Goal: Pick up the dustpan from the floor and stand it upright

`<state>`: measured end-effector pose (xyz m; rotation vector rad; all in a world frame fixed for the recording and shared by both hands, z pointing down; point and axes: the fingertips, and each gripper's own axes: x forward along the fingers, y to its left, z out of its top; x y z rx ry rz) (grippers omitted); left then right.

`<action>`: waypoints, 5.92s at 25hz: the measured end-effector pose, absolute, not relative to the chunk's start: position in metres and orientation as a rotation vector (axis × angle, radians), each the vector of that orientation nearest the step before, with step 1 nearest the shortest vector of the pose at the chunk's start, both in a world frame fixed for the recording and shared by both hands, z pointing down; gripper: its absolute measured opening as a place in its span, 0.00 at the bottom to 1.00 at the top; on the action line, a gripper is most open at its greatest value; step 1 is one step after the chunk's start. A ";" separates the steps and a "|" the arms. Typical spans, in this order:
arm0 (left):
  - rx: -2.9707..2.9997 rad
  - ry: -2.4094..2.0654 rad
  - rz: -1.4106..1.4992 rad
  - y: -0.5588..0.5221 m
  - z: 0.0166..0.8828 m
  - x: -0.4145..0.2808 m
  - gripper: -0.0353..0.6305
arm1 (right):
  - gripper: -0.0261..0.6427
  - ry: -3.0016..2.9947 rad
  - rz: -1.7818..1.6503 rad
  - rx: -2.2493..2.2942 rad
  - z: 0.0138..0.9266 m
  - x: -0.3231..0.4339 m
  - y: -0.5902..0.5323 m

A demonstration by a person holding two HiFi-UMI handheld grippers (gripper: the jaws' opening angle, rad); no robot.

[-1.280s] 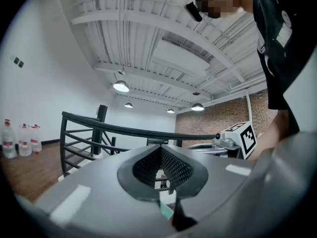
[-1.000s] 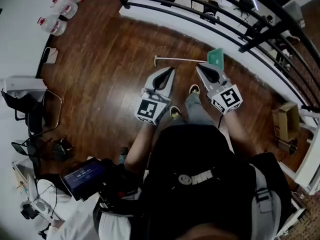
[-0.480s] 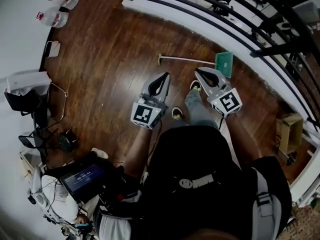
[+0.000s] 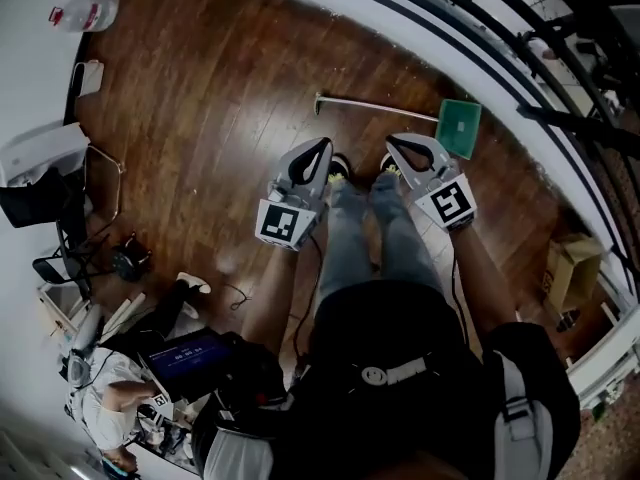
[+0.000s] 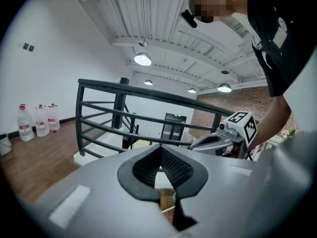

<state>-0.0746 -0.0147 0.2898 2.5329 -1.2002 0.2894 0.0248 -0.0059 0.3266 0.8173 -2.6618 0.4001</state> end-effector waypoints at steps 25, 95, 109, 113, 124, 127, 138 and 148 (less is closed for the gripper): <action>2.352 -1.188 0.348 -0.067 0.826 -0.150 0.08 | 0.19 -2.254 0.433 0.430 0.920 -0.050 -0.047; 2.597 -0.854 0.301 -0.020 0.476 0.036 0.08 | 0.17 -2.471 0.372 1.279 0.604 0.175 -0.039; 2.570 -0.874 0.281 -0.008 0.460 0.044 0.08 | 0.27 -2.480 0.466 1.291 0.586 0.190 -0.012; 2.579 -0.879 0.262 -0.007 0.430 0.048 0.08 | 0.25 -2.448 0.461 1.316 0.566 0.206 0.002; 2.792 -0.831 0.191 0.027 0.293 0.056 0.08 | 0.14 -2.465 0.257 1.451 0.361 0.202 0.039; 2.832 -0.820 0.122 0.050 0.246 0.043 0.08 | 0.08 -2.518 0.125 1.521 0.289 0.175 0.058; 2.922 -0.965 0.006 0.134 0.110 -0.012 0.08 | 0.04 -2.640 0.013 1.531 0.142 0.074 0.164; 2.949 -0.994 -0.068 0.135 0.089 0.005 0.08 | 0.04 -2.774 0.007 1.451 0.112 0.054 0.145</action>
